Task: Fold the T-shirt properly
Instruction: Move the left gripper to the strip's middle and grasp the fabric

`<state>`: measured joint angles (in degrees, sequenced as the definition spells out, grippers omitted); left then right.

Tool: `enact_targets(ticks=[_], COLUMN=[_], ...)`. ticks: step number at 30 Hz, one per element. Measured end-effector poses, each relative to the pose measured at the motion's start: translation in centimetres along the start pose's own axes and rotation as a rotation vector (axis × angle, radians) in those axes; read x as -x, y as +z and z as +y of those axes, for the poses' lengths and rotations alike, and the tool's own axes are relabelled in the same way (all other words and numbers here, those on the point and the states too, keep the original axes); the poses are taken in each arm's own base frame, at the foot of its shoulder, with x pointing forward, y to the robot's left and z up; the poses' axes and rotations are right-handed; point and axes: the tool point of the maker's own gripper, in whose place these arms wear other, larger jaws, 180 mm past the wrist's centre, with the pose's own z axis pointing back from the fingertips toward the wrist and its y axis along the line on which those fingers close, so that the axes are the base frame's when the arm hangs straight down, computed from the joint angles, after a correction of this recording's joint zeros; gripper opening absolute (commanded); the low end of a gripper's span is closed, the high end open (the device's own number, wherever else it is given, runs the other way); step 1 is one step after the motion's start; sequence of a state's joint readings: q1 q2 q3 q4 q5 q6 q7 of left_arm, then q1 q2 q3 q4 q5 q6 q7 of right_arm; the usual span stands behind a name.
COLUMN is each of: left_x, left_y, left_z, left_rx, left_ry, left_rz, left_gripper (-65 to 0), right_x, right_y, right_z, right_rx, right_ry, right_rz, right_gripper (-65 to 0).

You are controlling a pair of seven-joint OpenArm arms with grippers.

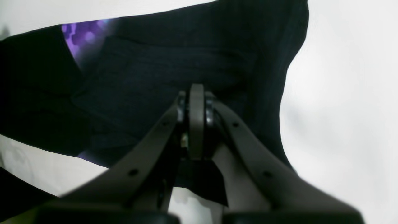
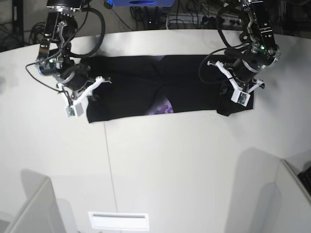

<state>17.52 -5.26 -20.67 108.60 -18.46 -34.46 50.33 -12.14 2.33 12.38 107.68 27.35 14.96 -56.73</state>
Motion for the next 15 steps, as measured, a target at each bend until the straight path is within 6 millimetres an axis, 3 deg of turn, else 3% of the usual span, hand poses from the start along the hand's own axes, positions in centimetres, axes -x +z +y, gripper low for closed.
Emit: enact_targets(ticks=[9, 15], left_x=[-0.2, -0.3], left_y=[-1.1, -1.2], left_z=[-3.5, -3.8], left_rx=[0.086, 0.092], left_ry=[-0.007, -0.004], left_rz=[-0.002, -0.005], left_gripper=[-65.0, -65.0], right_x=[-0.5, -0.5], right_y=[0.0, 0.0], right_z=[0.0, 0.0], right_rx=[-0.001, -0.001], right_ry=[0.004, 0.004], right_rz=[-0.009, -0.009], right_gripper=[-65.0, -65.0])
